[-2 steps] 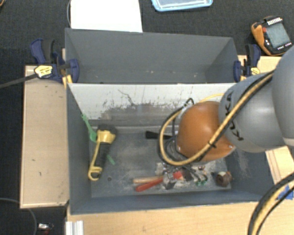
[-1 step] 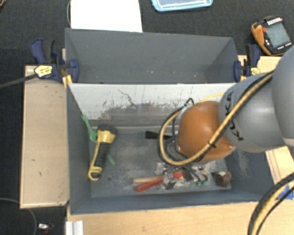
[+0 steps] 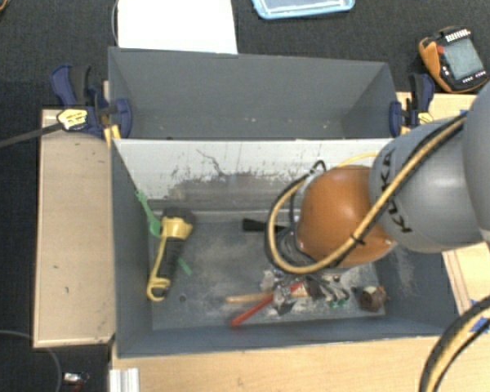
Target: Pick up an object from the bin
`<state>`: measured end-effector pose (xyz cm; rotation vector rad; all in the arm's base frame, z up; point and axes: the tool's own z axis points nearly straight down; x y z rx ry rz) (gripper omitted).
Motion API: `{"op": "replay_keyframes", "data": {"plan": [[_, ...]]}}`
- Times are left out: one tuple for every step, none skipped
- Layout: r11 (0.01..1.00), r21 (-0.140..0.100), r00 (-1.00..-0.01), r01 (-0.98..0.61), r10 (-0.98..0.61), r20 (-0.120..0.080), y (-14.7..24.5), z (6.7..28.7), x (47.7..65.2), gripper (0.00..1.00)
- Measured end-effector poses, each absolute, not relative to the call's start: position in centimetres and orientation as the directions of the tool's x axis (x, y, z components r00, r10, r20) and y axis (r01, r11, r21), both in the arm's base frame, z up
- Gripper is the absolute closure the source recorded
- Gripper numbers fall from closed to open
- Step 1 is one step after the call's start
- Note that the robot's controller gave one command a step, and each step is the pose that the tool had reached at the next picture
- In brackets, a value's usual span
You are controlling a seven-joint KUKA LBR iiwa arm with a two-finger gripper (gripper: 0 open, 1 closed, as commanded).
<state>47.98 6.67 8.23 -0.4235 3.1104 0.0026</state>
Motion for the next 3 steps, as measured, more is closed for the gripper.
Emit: {"op": "replay_keyframes", "data": {"plan": [[0.964, 0.001, -0.964, -0.266, -0.266, -0.003, 6.7, 11.1, 48.0, 1.0], [0.964, 0.001, -0.964, -0.265, -0.265, -0.006, 6.7, 12.6, 48.1, 1.0], [0.965, 0.001, -0.965, -0.262, -0.262, -0.004, 6.7, 14.5, 48.0, 1.0]]}}
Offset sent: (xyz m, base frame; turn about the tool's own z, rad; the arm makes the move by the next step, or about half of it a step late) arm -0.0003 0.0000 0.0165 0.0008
